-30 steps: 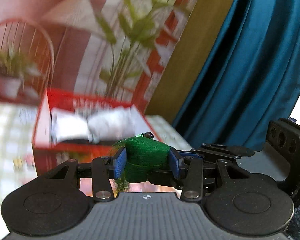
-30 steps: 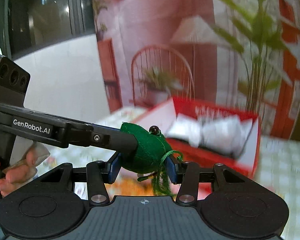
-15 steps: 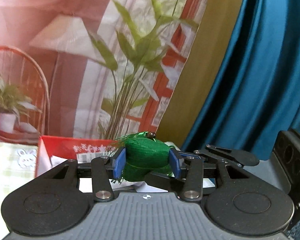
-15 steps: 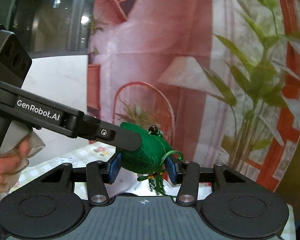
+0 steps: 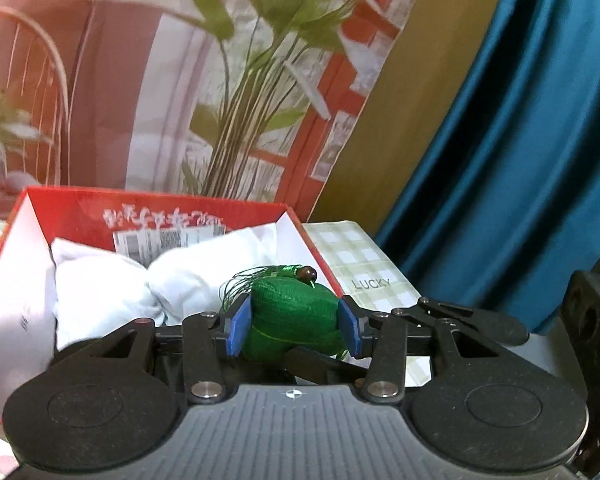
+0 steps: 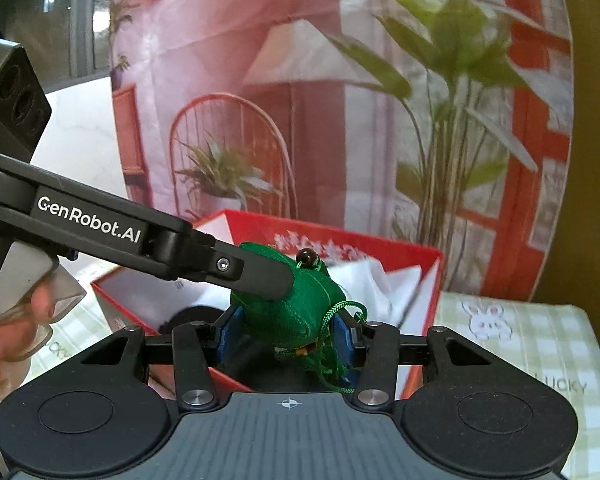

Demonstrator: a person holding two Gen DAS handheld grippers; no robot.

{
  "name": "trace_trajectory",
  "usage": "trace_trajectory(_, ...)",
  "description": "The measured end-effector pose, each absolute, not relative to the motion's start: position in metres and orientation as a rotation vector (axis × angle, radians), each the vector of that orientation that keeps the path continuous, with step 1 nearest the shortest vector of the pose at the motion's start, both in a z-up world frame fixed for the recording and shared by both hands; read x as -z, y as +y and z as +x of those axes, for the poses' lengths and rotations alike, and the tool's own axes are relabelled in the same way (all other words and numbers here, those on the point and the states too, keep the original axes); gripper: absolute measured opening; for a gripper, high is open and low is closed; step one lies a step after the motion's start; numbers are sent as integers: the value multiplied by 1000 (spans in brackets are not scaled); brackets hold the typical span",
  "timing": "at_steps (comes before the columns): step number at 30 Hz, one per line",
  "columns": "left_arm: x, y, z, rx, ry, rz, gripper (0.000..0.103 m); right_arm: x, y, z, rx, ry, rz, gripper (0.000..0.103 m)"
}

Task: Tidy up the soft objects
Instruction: 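Carry the green tassel pouch into the red box and open the right tool, then withdraw the right tool and reach toward the crumpled white plastic bag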

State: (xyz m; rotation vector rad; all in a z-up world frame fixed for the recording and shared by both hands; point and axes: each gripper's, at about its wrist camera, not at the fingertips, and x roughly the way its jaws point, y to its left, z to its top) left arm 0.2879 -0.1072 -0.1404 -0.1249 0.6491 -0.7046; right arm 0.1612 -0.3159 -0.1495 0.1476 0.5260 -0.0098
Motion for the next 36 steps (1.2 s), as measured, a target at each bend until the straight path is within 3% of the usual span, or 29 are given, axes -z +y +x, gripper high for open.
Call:
trace_trajectory(14, 135, -102, 268, 620, 618, -56, 50, 164, -305, 144, 85, 567, 139, 58)
trace_trajectory(24, 137, -75, 231, 588, 597, -8, 50, 150, -285, 99, 120, 493, 192, 58)
trace_trajectory(28, 143, -55, 215, 563, 615, -6, 50, 153, -269, 86, 89, 502, 204, 56)
trace_trajectory(36, 160, -19, 187, 486, 644, -33, 50, 169, -234, 73, -2, 576, 207, 38)
